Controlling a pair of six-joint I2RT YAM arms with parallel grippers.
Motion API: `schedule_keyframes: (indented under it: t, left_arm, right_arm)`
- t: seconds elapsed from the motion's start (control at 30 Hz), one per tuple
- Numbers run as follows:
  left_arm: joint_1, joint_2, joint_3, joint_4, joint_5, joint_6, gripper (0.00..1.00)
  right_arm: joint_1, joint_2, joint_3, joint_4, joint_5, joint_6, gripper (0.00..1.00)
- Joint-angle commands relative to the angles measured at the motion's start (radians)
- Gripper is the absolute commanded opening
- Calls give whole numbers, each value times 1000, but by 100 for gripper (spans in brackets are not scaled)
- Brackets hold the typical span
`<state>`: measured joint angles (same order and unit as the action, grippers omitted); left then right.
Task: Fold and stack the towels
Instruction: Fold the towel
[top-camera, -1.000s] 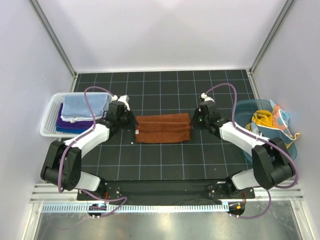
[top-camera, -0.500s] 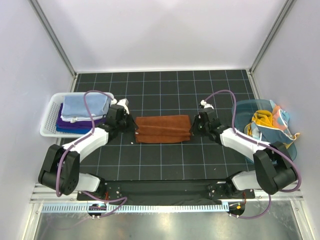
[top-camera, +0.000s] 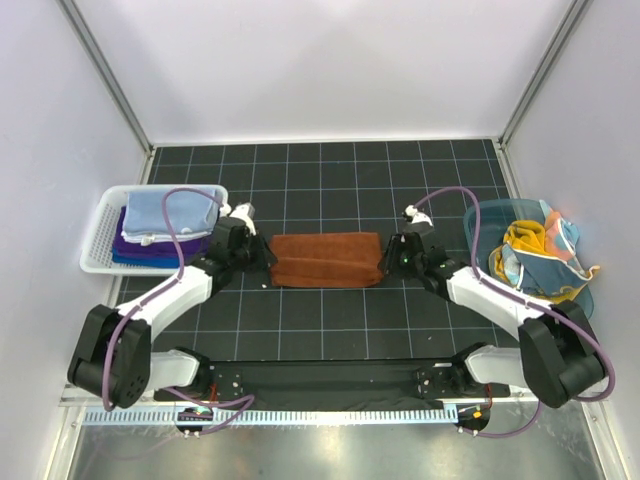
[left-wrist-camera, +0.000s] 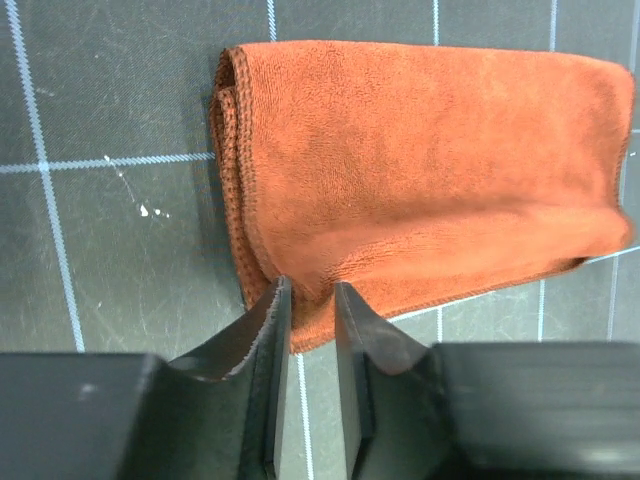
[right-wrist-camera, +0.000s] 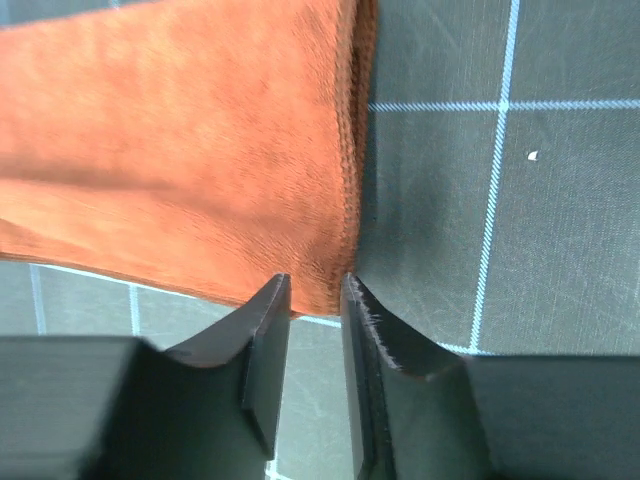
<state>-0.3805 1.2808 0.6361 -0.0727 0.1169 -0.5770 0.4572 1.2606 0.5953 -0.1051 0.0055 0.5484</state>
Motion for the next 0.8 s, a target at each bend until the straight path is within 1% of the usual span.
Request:
schedule_keyframes:
  t: [0.0,0.07,0.17,0.27,0.37,0.4,0.47,0.5,0.57,0.6,0.63,0.77]
  left_arm:
    - [-5,-70,0,4,-22,-7,29]
    - [-6,-106,8,-38,-25,-6,33]
    - [-11,-142,31,-90,-46,-7,33]
    - [-21,-127,62,-98,-37,-17,33]
    - [-55,-46,117,-105,-33,-17,31]
    - [-66,6,128,-107,-39,-15,31]
    - [-93,54,158,-116,-68,-14,31]
    - [-98,104,165,-133,-72,-18,29]
    - [-112,144,171,-151,-98,-38,25]
    - [-119,158,165,-162,-108,-44,24]
    - [-123,184,152,-164,-147,-58,23]
    - [-132,232,110,-148,-157,-75,21]
  right_arm:
    - [5,-70,20,-10,22,-2,37]
    - [5,-101,34,-48,19,-8,40]
    - [5,-131,58,-84,36,-10,40]
    - [11,-119,86,-84,34,-5,40]
    - [26,-57,132,-84,44,-2,40]
    - [38,-17,150,-84,45,-2,40]
    - [44,16,159,-79,48,1,40]
    - [43,42,155,-82,50,2,39]
    - [46,57,135,-74,51,7,38]
    - [46,57,94,-62,50,10,38]
    - [46,59,71,-38,44,15,39]
    - [46,92,-15,1,8,19,38]
